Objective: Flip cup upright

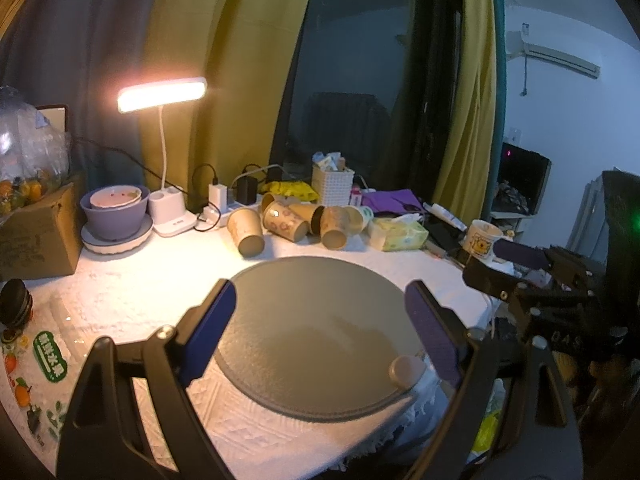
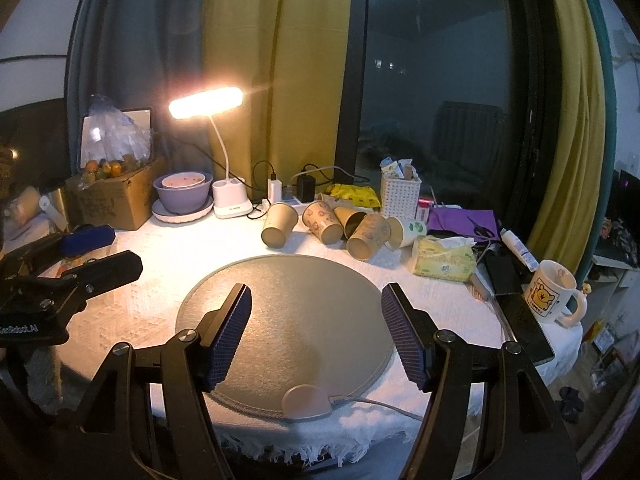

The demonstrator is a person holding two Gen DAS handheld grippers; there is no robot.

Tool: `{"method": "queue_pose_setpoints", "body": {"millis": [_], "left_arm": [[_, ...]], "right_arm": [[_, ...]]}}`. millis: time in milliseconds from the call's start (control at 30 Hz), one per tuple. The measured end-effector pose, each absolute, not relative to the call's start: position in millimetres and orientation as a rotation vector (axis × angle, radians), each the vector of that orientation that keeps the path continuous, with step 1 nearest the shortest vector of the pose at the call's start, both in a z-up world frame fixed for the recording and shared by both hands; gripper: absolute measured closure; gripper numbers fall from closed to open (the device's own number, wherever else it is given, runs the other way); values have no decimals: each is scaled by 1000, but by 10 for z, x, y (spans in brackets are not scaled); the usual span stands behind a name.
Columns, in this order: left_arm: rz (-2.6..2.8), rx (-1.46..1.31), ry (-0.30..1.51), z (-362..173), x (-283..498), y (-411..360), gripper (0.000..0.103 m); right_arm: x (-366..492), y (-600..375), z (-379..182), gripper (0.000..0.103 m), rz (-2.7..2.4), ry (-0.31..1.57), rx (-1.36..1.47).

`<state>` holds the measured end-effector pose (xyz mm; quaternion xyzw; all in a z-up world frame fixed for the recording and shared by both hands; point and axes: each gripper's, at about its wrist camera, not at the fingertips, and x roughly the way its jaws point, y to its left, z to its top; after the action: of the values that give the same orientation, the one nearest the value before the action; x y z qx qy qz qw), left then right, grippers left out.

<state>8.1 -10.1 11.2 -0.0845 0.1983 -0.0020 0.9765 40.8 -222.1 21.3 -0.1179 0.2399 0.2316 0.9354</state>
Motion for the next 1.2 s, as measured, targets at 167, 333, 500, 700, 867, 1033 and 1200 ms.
{"method": "queue_pose_setpoints", "body": {"millis": [167,333,500,700,867,1033,1200], "left_arm": [[-5,-177,429,52,261,-65,16],[-5,-177,454,23,503,-3,16],[-6,-179,489,-12,822,70,16],[-4,-191,531,-72,1204,189,16],[3,-202,567,-156,1523,326,16],[13,-218,603,-248,1864,479,16],[19,-232,641,-345,2161,594,16]], "right_arm": [[583,-2189,129,33,467,517,-247],[816,-2153,69,33,458,540,-244],[1065,-2112,14,33,454,563,-248],[1436,-2052,-41,33,456,588,-254],[1737,-1987,-102,33,462,611,-259],[2029,-1907,-179,33,462,631,-263],[2300,-1861,-277,33,462,654,-256]]}}
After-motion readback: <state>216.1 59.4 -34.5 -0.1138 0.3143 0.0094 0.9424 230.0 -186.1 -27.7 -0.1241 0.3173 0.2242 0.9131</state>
